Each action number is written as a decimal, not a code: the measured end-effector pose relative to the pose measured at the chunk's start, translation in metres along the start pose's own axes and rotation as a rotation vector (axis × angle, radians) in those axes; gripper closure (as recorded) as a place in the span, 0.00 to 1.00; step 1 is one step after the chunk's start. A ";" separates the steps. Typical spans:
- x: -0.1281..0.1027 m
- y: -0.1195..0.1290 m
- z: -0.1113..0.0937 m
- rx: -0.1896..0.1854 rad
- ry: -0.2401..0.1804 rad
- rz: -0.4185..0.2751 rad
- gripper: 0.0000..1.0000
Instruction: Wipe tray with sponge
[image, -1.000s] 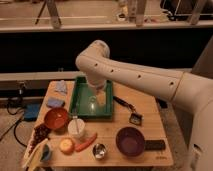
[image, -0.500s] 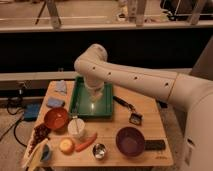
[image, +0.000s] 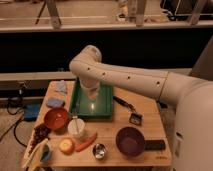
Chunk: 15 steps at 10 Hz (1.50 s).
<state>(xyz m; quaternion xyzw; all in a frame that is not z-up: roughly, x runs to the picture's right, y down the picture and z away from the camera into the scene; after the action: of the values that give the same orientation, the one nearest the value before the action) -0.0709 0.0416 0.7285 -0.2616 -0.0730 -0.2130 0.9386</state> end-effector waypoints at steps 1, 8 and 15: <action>-0.002 -0.002 0.004 -0.002 -0.002 -0.009 0.46; -0.096 -0.073 0.022 -0.050 -0.193 -0.104 0.20; -0.136 -0.123 0.039 -0.084 -0.296 -0.023 0.20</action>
<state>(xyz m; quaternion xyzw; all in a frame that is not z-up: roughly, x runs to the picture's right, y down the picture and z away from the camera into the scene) -0.2482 0.0166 0.7840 -0.3284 -0.2046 -0.1858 0.9032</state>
